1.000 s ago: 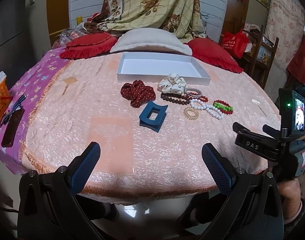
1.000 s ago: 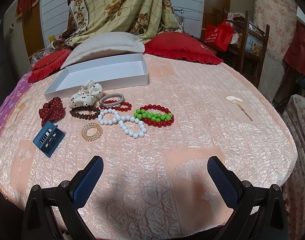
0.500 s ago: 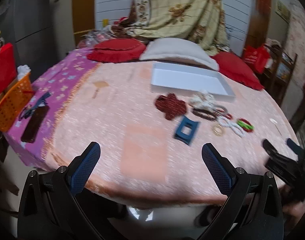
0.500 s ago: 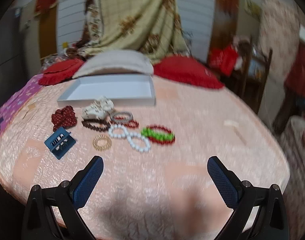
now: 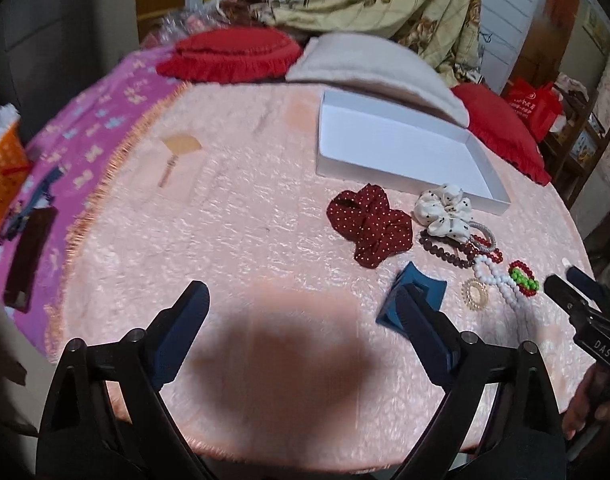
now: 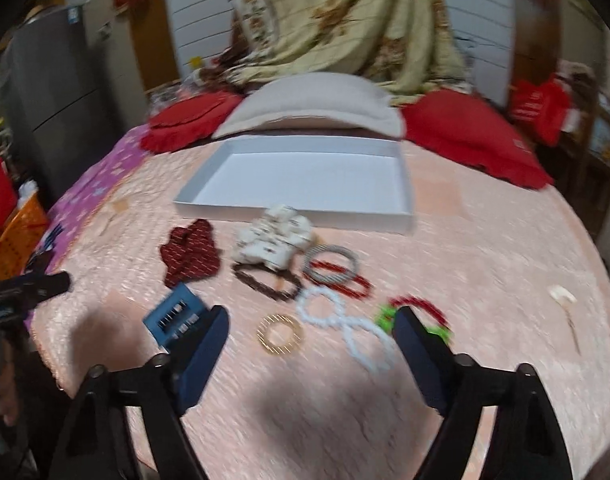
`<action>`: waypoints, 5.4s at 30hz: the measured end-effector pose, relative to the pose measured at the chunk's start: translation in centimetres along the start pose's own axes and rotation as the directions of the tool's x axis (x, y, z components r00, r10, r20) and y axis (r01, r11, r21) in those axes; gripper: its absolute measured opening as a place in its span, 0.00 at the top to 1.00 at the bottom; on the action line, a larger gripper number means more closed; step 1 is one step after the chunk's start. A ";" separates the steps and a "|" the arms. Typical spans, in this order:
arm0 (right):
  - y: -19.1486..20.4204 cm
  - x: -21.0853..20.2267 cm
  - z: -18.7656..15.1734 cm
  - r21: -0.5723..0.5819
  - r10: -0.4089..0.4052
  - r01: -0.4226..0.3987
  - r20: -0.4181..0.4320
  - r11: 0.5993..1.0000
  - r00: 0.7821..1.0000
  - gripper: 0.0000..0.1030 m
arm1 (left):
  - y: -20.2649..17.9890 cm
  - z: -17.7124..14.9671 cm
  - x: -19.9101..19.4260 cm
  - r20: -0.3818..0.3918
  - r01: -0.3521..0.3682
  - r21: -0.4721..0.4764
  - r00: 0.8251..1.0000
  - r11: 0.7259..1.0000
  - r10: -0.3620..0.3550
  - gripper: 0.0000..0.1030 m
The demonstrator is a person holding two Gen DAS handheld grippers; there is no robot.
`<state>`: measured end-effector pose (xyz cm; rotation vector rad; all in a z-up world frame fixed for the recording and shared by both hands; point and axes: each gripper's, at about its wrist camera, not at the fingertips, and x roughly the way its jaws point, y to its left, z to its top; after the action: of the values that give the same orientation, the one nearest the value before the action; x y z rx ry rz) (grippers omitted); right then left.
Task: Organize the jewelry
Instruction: 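Grasp the red polka-dot scrunchie with left tool while right tool grasps white scrunchie, then carry both scrunchies into the white box tray and open both tools, then lower the left tool onto the blue hair clip and grasp it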
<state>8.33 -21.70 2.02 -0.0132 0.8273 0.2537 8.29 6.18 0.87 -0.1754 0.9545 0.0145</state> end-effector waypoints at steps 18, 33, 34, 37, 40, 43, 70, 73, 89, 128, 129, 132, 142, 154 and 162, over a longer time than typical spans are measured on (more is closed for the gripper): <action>-0.2 15.0 7.0 0.124 0.193 -0.172 -0.185 0.977 0.964 0.47 | -2.3 7.0 13.4 -0.170 0.198 -0.005 0.966 0.980 -0.197 0.18; 1.1 9.7 9.3 0.082 0.241 -0.235 -0.075 0.968 0.968 0.97 | -3.3 8.6 7.5 -0.091 0.204 0.079 0.976 0.976 -0.196 0.91; 1.4 9.2 9.6 0.071 0.241 -0.237 -0.065 0.969 0.968 0.97 | -3.4 8.9 6.6 -0.069 0.199 0.092 0.979 0.976 -0.193 0.91; 2.1 8.4 9.9 -0.003 0.197 -0.197 -0.057 0.980 0.979 0.85 | -3.6 9.4 4.8 -0.025 0.187 0.118 0.982 0.975 -0.185 0.91; 2.5 10.1 9.0 -0.047 0.156 -0.162 -0.116 0.986 0.981 0.22 | -3.3 9.2 3.8 0.001 0.169 0.125 0.985 0.978 -0.170 0.91; 2.3 11.8 7.9 -0.052 0.125 -0.133 -0.131 0.990 0.983 0.24 | -3.1 8.7 3.7 0.002 0.160 0.133 0.987 0.978 -0.162 0.91; -3.8 11.7 18.1 0.063 0.068 -0.065 -0.049 0.996 0.996 0.95 | -7.1 18.4 6.9 -0.030 0.104 0.225 0.995 0.969 -0.100 0.91; -5.4 15.3 19.7 0.112 0.070 -0.061 -0.084 0.992 0.994 0.95 | -7.6 21.2 11.4 -0.051 0.089 0.202 0.995 0.975 -0.080 0.91; -8.6 26.7 20.8 0.172 0.039 -0.007 -0.185 0.985 0.982 0.71 | -7.3 25.3 24.6 -0.100 0.066 0.143 0.994 0.988 -0.052 0.58; -4.1 3.3 -3.6 0.229 0.012 0.013 -0.110 0.973 0.994 0.37 | -4.4 -1.4 4.1 -0.066 0.007 0.090 0.998 0.996 -0.001 0.49; -4.3 3.2 -4.1 0.240 0.009 0.019 -0.115 0.971 0.993 0.37 | -4.3 -1.8 4.2 -0.072 0.018 0.083 0.997 0.996 -0.012 0.49; -4.4 2.7 -5.1 0.244 -0.035 0.063 -0.118 0.968 0.992 0.28 | -4.3 -2.3 4.4 -0.085 0.048 0.072 0.996 0.996 -0.042 0.49; -4.9 1.4 -5.9 0.253 -0.032 0.047 -0.062 0.966 0.998 0.25 | -6.1 -2.0 6.6 -0.107 0.096 0.139 0.991 0.986 -0.082 0.49; -8.3 0.7 -6.7 0.290 -0.060 0.071 -0.046 0.954 0.997 0.25 | -8.0 -2.0 9.3 -0.187 0.158 0.234 0.976 0.959 -0.115 0.85; -10.4 1.8 -5.1 0.354 0.045 -0.026 -0.046 0.935 0.998 0.34 | -7.5 -1.9 6.3 -0.140 0.177 0.173 0.978 0.969 -0.154 0.88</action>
<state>8.18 -31.91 -3.65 0.3347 0.9175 0.1356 11.06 -1.91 -4.23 -0.0846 1.0588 -0.2412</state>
